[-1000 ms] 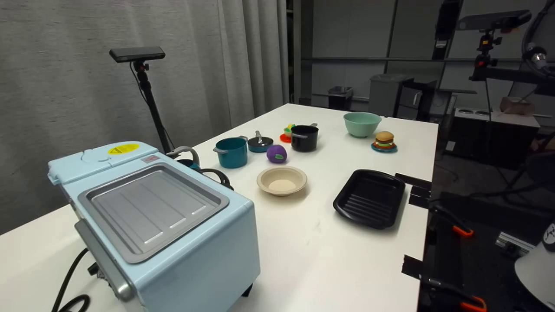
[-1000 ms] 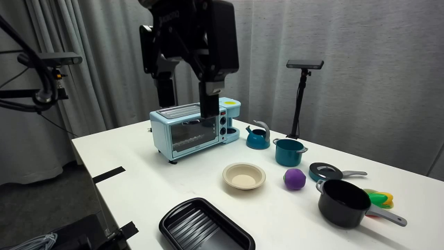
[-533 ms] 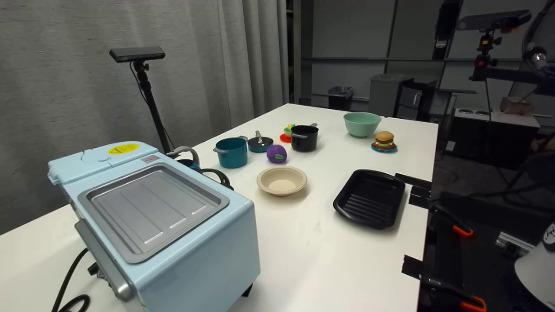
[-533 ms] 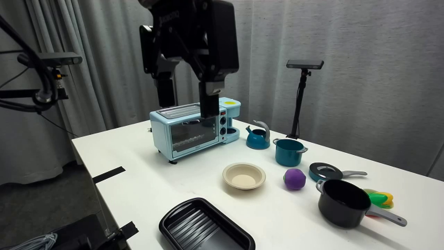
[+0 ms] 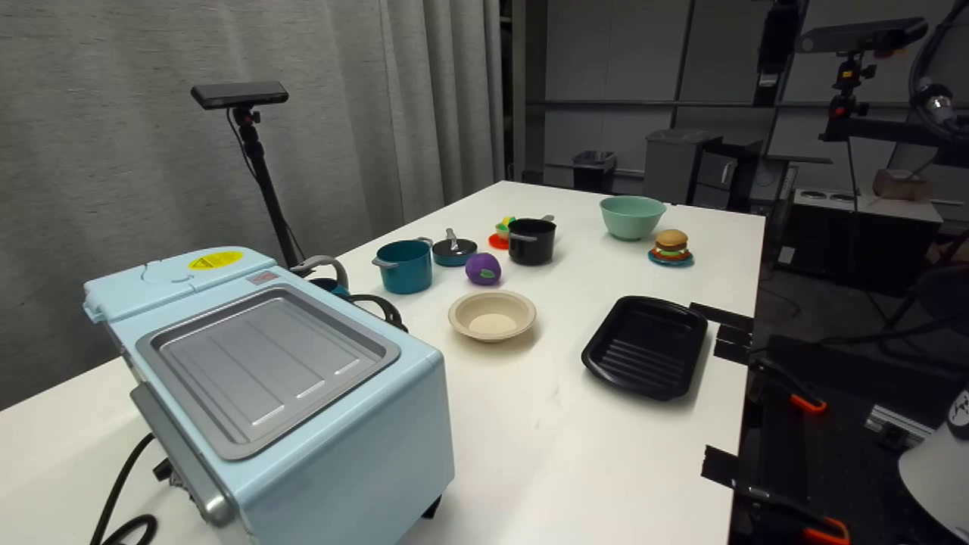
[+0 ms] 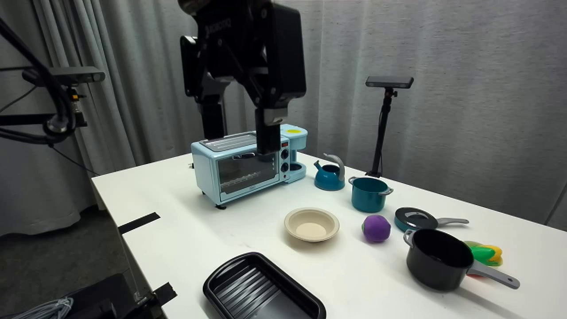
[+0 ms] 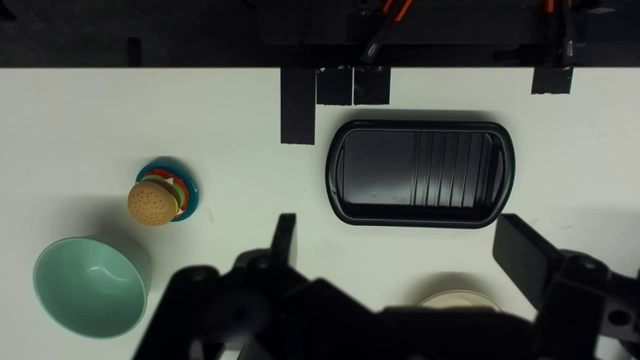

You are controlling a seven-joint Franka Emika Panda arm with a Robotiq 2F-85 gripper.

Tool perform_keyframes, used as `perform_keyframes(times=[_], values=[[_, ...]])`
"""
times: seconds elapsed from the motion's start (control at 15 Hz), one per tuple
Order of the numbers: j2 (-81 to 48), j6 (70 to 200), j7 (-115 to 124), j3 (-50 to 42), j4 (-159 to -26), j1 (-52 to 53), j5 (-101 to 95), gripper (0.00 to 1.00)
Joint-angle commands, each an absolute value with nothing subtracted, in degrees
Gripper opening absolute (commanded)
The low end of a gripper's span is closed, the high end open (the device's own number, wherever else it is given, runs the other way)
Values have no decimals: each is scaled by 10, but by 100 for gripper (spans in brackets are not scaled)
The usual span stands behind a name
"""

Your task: Place the purple fruit in the white bowl

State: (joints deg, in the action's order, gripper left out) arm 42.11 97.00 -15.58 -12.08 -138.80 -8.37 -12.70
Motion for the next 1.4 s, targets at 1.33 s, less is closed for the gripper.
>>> perform_keyframes(times=[1.33], values=[[57,1115,-173,-111,-1176,-68,0,100]])
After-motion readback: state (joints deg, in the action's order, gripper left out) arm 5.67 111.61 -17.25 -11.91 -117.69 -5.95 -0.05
